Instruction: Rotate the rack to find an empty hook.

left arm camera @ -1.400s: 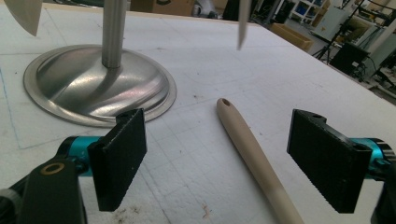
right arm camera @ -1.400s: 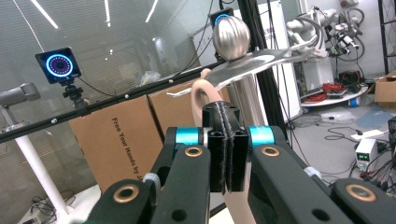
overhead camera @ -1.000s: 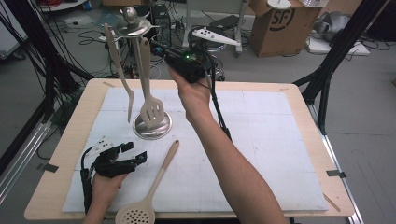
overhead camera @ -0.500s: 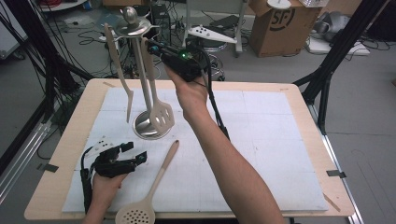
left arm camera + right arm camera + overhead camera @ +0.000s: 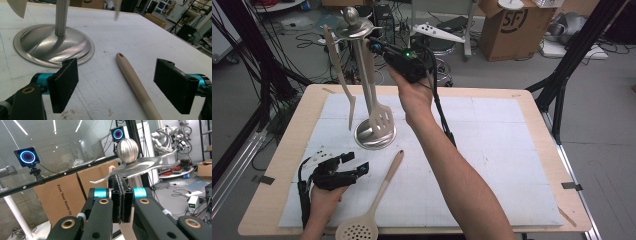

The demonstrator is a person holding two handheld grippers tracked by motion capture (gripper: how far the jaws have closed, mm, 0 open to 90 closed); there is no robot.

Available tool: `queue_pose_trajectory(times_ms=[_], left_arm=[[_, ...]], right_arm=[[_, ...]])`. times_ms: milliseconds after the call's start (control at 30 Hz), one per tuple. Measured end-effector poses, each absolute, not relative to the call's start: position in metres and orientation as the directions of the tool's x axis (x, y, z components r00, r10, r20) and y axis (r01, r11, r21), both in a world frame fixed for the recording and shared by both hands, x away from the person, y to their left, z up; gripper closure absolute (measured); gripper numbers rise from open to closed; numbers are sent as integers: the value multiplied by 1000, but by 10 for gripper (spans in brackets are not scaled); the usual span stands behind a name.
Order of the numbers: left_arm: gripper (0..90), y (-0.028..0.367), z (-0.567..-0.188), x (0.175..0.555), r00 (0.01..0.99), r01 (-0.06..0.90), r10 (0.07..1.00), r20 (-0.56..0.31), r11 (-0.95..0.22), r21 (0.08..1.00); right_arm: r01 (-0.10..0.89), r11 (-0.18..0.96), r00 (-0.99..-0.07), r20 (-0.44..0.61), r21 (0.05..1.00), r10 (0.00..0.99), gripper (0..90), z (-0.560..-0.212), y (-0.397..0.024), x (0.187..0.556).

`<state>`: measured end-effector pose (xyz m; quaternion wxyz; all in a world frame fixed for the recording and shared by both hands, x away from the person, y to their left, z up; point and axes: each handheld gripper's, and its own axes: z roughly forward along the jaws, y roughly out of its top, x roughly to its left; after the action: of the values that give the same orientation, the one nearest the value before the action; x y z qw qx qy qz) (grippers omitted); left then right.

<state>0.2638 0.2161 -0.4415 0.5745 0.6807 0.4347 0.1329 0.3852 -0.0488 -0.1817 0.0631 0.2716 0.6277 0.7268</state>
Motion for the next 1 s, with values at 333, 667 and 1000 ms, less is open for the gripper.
queue_pose_trajectory(times_ms=[333,667,1000], left_arm=[[205,217,-441,263,586,440,743,-323,43,897],[205,217,-441,263,586,440,743,-323,43,897],[205,217,-441,263,587,440,743,-321,40,897]], right_arm=[[252,-216,-831,325,943,451,900,-181,-46,390],[239,-214,-828,314,947,465,900,-180,-42,389],[233,-202,-843,301,951,446,900,-179,-30,382]])
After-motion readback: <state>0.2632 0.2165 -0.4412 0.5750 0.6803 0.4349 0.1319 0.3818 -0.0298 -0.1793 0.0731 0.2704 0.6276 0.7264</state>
